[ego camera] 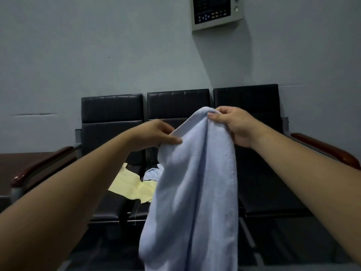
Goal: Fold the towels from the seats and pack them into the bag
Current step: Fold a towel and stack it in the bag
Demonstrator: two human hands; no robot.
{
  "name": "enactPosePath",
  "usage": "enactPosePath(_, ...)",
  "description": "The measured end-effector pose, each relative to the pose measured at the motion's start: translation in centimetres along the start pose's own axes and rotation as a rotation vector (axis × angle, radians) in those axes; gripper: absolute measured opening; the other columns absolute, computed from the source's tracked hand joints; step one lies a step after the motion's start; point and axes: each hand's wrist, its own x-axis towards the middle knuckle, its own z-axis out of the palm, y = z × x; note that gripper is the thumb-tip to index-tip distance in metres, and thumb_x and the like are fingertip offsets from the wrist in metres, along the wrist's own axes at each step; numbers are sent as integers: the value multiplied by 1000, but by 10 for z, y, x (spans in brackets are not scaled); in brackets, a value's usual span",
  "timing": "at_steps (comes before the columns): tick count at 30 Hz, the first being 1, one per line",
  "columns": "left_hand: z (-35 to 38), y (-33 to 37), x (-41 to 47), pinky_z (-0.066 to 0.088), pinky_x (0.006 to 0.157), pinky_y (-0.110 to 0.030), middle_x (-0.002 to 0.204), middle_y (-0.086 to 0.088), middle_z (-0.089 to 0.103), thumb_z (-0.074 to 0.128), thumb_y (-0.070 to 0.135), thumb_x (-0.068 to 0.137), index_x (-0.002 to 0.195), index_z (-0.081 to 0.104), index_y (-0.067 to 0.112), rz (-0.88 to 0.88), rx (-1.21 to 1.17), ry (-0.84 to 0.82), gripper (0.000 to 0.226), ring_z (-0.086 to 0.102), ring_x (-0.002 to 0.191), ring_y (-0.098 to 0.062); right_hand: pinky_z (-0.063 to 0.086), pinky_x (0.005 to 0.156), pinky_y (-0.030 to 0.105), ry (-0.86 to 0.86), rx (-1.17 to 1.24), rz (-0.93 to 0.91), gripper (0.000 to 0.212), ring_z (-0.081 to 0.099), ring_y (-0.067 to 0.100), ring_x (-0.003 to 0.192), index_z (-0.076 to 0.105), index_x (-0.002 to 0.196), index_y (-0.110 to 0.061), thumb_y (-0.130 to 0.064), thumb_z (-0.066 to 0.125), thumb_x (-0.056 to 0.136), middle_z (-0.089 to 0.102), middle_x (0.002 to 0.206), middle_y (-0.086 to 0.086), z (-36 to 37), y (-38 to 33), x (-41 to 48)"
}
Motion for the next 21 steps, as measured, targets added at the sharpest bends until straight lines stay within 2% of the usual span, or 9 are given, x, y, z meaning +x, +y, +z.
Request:
enactPosePath(2,0,-14,-3,58,90,-30,108,-8,76,67,28,95,108,75,9,-24,-70,-46,25,71,102,-21,52,63,25,-13,-10,47,14,59,12,71,61,89,-13,-23,64,98,62,82,1,-8,4,0)
enactPosePath(5,1,-23,-3,58,87,-25,120,-20,67,56,26,101,121,64,-3,-12,-216,34,36,68,108,-26,56,69,30,-96,-23,139,18,66,16,79,63,104,-9,-25,66,97,68,92,6,-15,14,-2)
enactPosePath(7,-1,-22,-1,57,84,-27,115,-20,67,58,33,99,118,65,-1,12,-109,105,39,68,101,-24,59,79,37,-133,10,166,35,71,24,94,65,119,-2,-21,72,91,72,109,14,-17,19,0)
enactPosePath(9,-3,-18,0,56,87,-34,105,-9,72,61,43,96,109,73,12,27,8,146,36,69,100,-23,59,84,38,-139,85,163,46,69,28,102,65,128,-2,-17,75,86,70,117,17,-19,20,2)
enactPosePath(11,-7,-15,-2,53,83,-36,97,-1,74,57,54,91,101,76,21,9,88,157,40,69,94,-19,59,81,35,-114,180,150,47,69,25,101,66,127,0,-12,74,82,71,114,15,-23,21,6)
enactPosePath(13,-8,-17,-5,52,78,-28,91,4,74,55,60,86,98,77,24,-34,124,115,43,69,88,-13,59,80,33,-64,239,142,44,70,24,100,69,122,1,-9,75,79,72,112,15,-29,23,9)
enactPosePath(17,-11,-37,-7,56,80,-27,90,6,76,69,51,86,96,78,25,-162,263,-28,29,71,86,-11,61,76,32,53,326,129,41,74,22,93,71,113,0,-7,77,73,74,107,15,-46,32,12)
enactPosePath(21,-12,-65,-12,51,74,-24,92,1,71,64,45,93,98,75,20,-272,306,-7,27,65,85,-13,62,70,33,194,269,176,40,75,26,87,71,111,2,-2,80,72,73,108,21,-60,46,9)
